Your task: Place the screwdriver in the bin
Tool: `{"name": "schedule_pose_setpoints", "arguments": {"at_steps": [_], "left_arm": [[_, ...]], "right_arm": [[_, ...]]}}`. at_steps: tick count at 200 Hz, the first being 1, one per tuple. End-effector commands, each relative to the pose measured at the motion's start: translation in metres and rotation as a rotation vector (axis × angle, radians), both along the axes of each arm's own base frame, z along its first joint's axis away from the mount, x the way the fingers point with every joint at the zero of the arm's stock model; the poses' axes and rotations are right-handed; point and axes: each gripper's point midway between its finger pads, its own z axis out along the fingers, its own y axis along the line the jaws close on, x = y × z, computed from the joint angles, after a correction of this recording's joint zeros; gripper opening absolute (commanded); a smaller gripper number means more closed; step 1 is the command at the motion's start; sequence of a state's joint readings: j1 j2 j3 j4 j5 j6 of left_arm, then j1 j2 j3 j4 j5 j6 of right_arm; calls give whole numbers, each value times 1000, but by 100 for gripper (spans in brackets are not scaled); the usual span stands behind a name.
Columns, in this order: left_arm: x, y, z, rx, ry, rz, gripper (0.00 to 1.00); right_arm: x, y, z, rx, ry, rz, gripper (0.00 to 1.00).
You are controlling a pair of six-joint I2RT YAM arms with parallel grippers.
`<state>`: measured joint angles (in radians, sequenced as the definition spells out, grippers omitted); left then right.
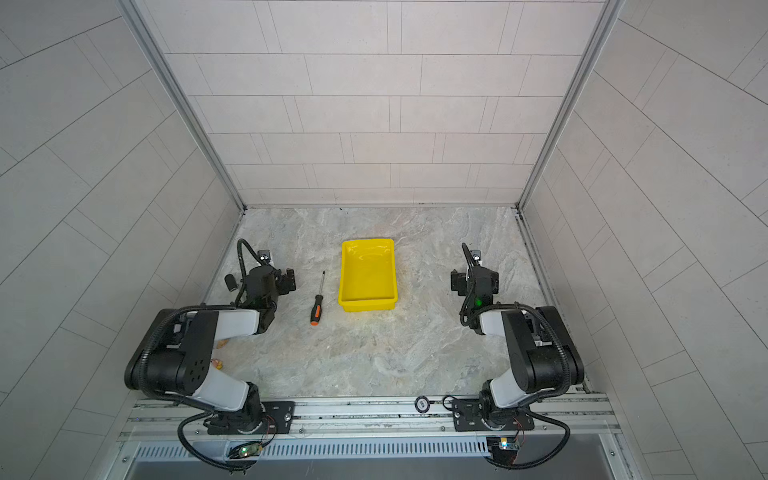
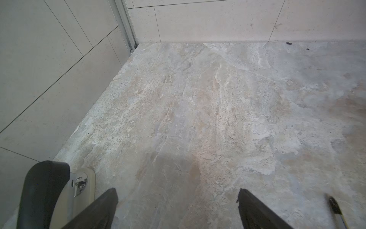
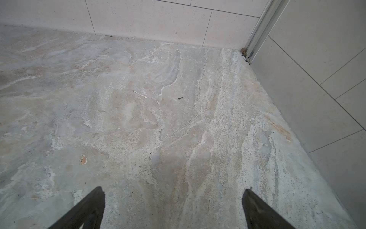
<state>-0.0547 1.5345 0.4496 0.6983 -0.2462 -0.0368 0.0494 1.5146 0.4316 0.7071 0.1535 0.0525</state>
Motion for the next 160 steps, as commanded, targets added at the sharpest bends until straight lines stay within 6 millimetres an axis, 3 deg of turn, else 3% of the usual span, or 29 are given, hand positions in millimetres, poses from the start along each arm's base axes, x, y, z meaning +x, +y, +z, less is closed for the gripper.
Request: {"name": "schedule_pose_setpoints", "arguments": {"at_steps": [1, 160], "left_arm": [[4, -2, 6, -6, -19, -1, 100], [4, 0, 5, -8, -14, 5, 100]], "right_arm": [[3, -1, 5, -5, -12, 5, 100], [3, -1, 5, -4, -13, 4, 100]]}}
